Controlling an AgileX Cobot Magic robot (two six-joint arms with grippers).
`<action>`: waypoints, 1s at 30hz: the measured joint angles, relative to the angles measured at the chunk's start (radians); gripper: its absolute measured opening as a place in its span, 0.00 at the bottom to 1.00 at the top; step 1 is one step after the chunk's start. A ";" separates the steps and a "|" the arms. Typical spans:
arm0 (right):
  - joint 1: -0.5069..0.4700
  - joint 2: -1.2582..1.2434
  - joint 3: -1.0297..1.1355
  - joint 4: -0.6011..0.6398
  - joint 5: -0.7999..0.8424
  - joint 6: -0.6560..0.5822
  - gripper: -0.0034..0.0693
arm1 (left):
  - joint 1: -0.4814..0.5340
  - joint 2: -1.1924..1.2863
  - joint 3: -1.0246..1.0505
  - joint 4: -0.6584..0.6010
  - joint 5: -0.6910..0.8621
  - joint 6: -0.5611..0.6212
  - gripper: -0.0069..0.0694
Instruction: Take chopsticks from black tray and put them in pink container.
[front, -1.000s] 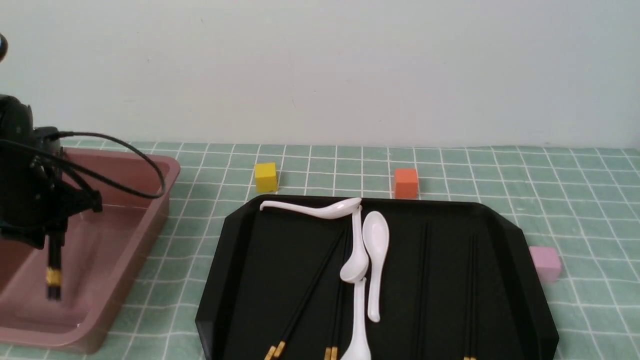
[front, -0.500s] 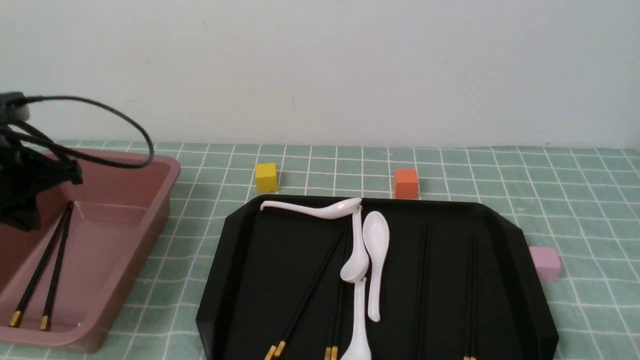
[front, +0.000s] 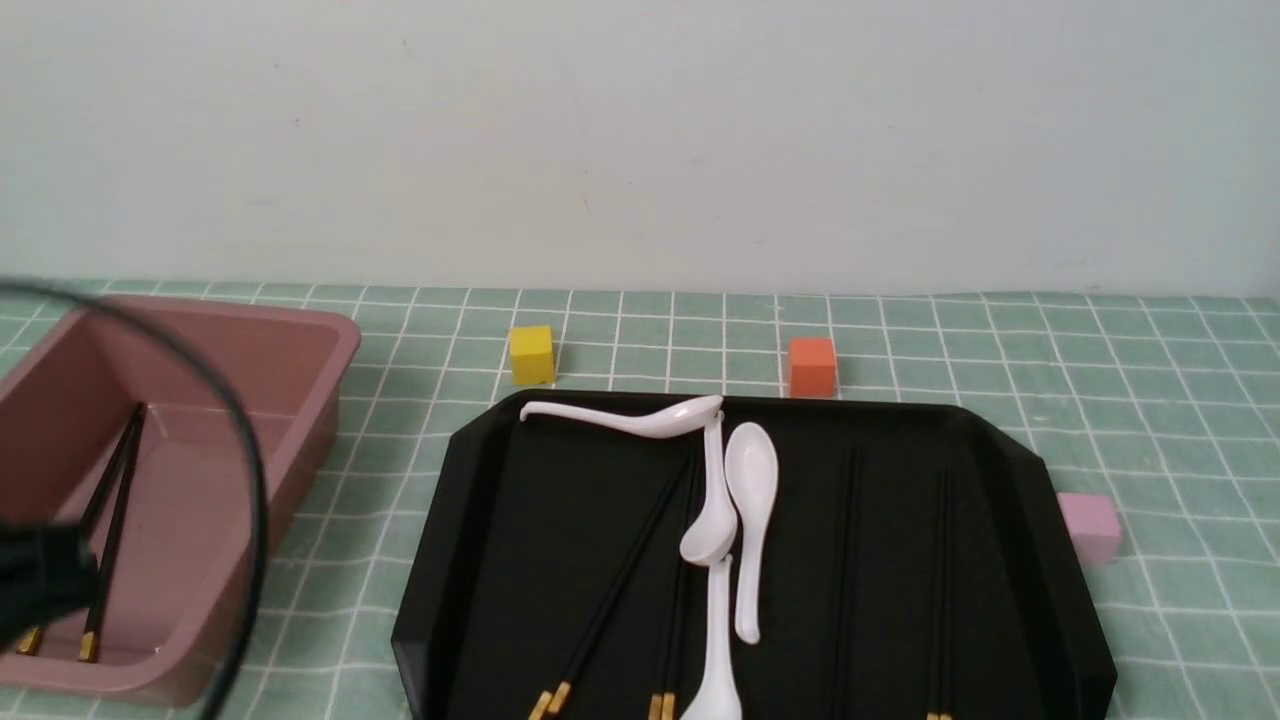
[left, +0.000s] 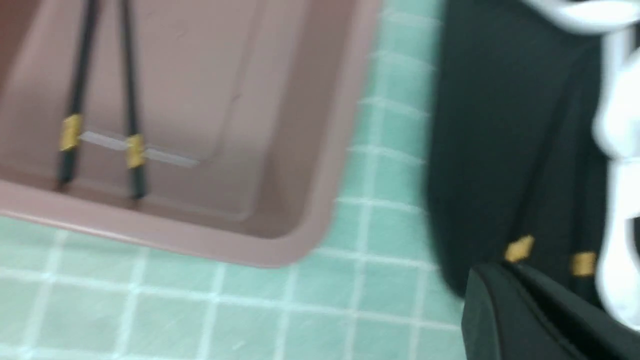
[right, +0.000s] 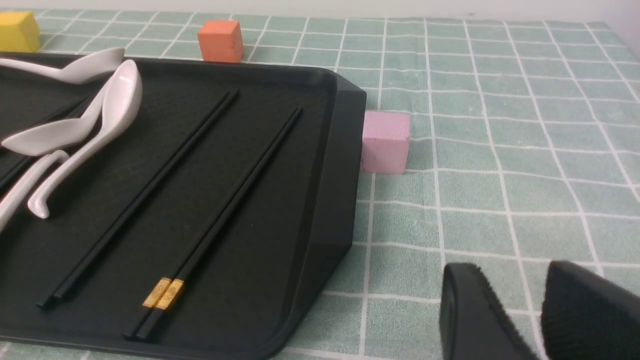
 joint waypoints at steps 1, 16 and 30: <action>0.000 0.000 0.000 0.000 0.000 0.000 0.38 | 0.000 -0.082 0.065 -0.044 -0.043 0.018 0.07; 0.000 0.000 0.000 0.000 0.000 0.000 0.38 | 0.000 -0.737 0.373 -0.285 -0.352 0.067 0.07; 0.000 0.000 0.000 0.000 0.000 0.000 0.38 | 0.000 -0.738 0.484 -0.184 -0.397 0.047 0.07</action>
